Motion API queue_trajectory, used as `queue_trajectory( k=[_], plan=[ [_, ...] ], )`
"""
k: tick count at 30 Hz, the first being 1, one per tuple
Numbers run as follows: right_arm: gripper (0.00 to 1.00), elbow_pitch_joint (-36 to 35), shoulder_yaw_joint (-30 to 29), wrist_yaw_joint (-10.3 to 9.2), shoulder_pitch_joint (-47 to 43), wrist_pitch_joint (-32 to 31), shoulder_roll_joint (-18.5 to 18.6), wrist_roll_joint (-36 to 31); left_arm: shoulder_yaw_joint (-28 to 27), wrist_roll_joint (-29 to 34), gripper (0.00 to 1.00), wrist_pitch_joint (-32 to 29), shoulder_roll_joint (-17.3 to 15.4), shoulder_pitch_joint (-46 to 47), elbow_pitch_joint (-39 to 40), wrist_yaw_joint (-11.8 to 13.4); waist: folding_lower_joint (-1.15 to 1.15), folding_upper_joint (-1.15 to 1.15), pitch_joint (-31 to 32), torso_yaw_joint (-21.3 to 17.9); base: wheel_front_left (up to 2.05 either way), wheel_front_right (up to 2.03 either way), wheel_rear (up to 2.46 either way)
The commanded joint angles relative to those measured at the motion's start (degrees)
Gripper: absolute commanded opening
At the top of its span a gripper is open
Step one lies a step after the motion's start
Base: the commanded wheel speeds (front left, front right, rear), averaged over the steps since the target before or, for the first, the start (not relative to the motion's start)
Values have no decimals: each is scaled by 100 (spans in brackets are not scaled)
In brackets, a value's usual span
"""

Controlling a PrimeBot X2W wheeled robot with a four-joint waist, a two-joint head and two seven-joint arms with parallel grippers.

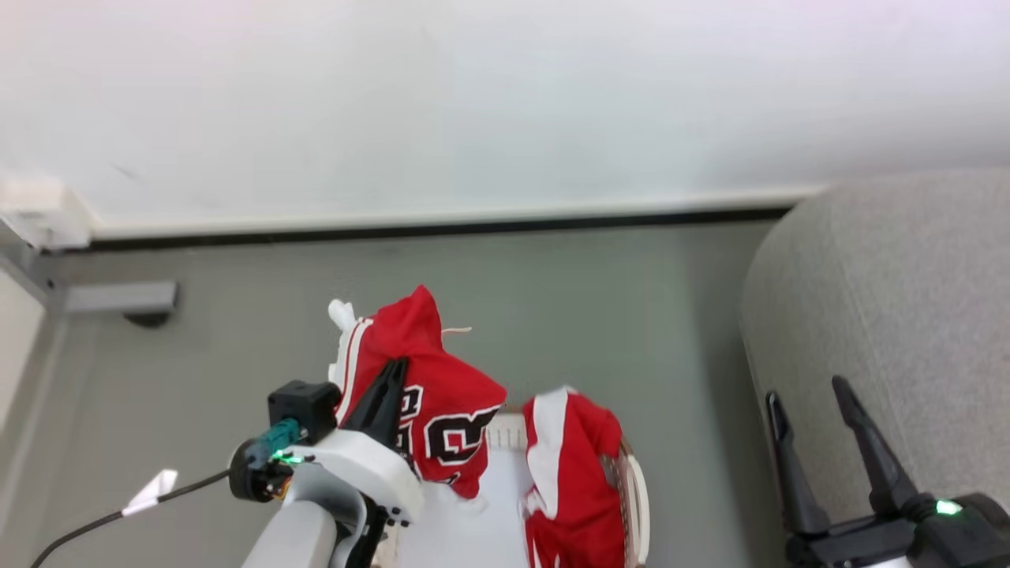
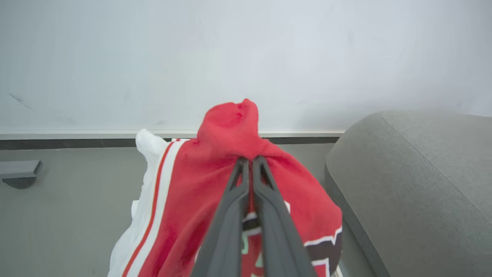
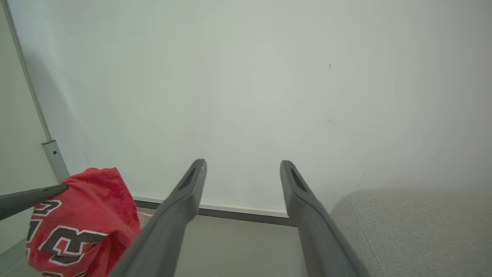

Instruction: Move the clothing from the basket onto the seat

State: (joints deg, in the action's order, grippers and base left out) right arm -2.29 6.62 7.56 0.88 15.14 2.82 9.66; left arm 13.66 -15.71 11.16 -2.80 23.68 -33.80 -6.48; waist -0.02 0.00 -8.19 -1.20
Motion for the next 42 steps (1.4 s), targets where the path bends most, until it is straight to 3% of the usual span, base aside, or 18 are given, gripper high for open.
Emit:
queue_trajectory(
  k=[1,9,18,28,35,42],
  plan=[
    [100,29,15,-13,-125,2,15,-17,-18,-78,0,-118,-17,-184,337,63,2,0,426,80,0,0,0],
    [100,200,396,-13,-316,2,13,-108,-139,-196,0,-957,-226,-729,2416,396,2,0,863,-110,0,0,0],
    [100,104,1136,-13,-73,2,250,-133,-112,-262,0,-1582,-365,-943,3849,520,2,0,1055,-264,0,0,0],
    [100,533,2375,-13,1117,1,878,-5,135,-334,0,-1854,-321,-927,4210,479,2,0,1077,-186,0,0,0],
    [100,1346,3236,-14,1985,0,920,185,338,-378,0,-1891,-255,-830,4225,437,2,0,1074,-96,0,0,0],
    [100,2270,3747,-14,2824,0,630,219,598,-458,0,-1940,-197,-718,4182,370,2,0,1049,50,0,0,0]
  ],
)
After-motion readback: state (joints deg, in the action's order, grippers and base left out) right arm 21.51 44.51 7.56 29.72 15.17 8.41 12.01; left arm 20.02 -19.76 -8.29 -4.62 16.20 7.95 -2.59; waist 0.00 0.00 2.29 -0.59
